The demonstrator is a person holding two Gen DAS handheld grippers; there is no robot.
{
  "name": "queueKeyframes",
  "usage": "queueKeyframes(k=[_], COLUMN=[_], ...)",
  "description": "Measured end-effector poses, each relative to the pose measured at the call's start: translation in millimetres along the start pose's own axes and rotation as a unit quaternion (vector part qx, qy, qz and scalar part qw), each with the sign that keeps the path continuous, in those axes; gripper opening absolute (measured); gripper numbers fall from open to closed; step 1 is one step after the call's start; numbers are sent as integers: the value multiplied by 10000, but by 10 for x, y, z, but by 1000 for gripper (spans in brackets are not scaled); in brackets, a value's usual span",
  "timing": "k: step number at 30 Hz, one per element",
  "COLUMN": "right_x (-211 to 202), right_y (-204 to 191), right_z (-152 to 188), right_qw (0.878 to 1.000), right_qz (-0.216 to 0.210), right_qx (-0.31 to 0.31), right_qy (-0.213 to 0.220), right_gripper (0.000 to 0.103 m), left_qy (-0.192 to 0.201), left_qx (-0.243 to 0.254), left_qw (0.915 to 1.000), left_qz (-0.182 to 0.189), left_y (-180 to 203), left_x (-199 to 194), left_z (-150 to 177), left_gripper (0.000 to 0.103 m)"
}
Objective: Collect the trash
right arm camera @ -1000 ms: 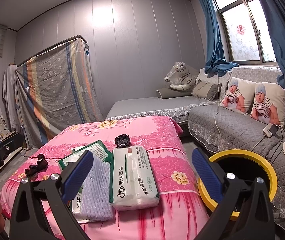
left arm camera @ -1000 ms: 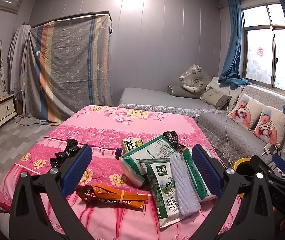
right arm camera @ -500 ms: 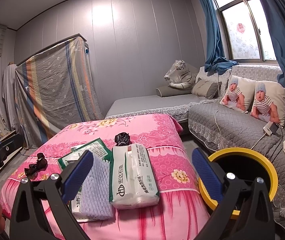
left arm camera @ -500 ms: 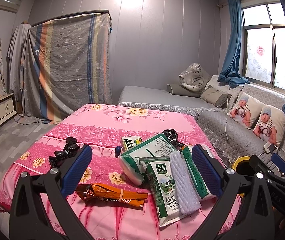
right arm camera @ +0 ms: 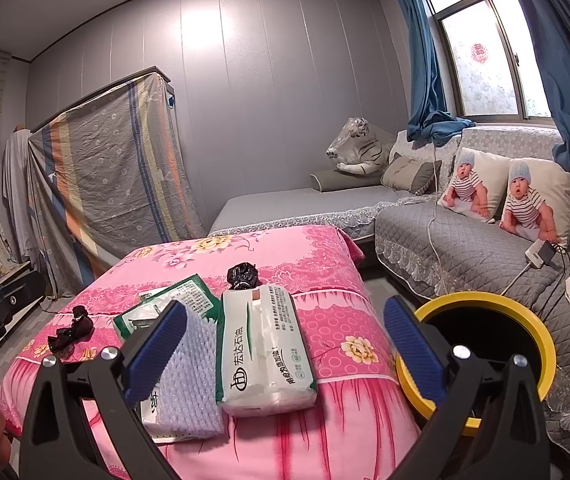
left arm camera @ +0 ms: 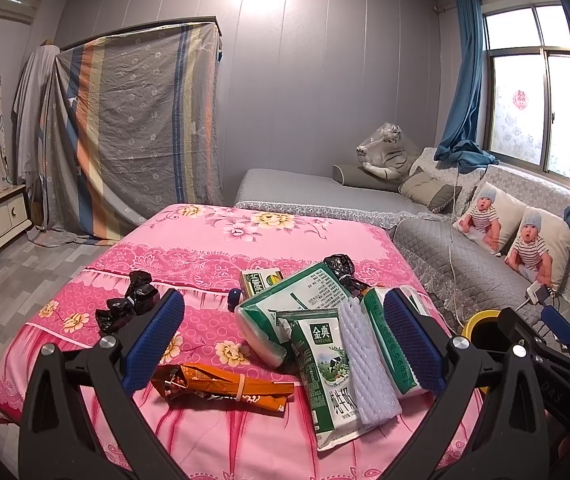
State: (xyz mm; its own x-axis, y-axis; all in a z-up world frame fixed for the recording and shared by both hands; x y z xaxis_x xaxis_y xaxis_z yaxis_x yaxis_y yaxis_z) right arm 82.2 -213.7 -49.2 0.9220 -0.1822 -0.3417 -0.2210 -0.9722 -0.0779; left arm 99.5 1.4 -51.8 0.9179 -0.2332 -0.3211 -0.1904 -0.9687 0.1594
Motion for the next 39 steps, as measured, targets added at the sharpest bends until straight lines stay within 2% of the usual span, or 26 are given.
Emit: queueKeyframes(k=[29, 35, 39], right_x=[14, 12, -6], right_y=[63, 92, 129], right_z=[-59, -90, -104], right_qw=[10000, 9999, 9999], right_qz=[51, 74, 96], right_qx=[72, 108, 130], right_qy=[-14, -5, 15], right_gripper=[95, 95, 95], left_qy=[-40, 76, -124], left_qx=[-28, -16, 226], left_qw=[10000, 9981, 9956], left_qz=[48, 615, 899], left_y=[22, 132, -23], left_x=[6, -39, 47], left_z=[-7, -37, -86], left_gripper=[96, 96, 96])
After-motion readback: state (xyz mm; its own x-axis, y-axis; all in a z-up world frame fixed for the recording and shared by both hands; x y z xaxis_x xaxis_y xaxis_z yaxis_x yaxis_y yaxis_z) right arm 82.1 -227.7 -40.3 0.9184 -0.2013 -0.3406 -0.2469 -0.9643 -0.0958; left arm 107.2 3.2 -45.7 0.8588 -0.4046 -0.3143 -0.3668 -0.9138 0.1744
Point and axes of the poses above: each gripper's, at about its wrist camera, not at the fingertips, and x roughly the way its jaws point, y to its right, z to its underside, the point moved 10 cm from there along x, roughly the way its jaws point, and after that the axes turned 12 degrees about z, right-handed, at the moved point
